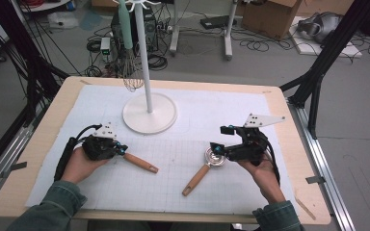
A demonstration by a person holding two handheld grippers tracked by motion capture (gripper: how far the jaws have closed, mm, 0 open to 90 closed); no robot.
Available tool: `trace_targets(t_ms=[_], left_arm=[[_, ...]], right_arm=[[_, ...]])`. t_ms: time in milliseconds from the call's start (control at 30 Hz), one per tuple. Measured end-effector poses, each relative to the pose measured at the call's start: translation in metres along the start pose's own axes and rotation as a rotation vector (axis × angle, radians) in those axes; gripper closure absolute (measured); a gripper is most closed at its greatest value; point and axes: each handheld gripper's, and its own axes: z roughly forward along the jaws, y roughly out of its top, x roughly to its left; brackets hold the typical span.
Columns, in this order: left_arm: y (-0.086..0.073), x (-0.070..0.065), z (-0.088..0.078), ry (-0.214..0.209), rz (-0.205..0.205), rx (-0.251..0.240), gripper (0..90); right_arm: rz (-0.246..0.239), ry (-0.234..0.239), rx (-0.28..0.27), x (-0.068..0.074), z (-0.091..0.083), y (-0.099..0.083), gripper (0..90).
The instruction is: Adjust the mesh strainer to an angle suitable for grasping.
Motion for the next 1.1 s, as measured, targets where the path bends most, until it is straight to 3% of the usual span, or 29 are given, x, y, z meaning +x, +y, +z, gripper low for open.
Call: trace_targets(t_ms=[200, 300, 567, 867, 1100], left_arm=[[-0.003, -0.015, -0.002, -0.031, 0.027, -0.008, 89.5], [-0.004, -0.023, -0.001, -0.049, 0.061, -0.015, 89.5], [-0.006, -0.035, 0.006, -0.101, 0.096, -0.014, 89.5], [-0.007, -0.043, 0.017, -0.161, 0.131, 0.003, 89.4], [-0.004, -0.044, 0.025, -0.177, 0.143, 0.01, 89.5]], right_arm=[[0.002, -0.001, 0.003, 0.001, 0.001, 0.0, 17.7], [-0.003, 0.001, 0.004, 0.003, 0.003, 0.0, 17.7], [-0.005, 0.006, 0.022, 0.007, 0.008, 0.0, 17.7], [-0.004, 0.006, 0.026, 0.007, 0.008, -0.001, 17.6], [-0.005, 0.01, 0.032, 0.007, 0.009, -0.001, 17.6]])
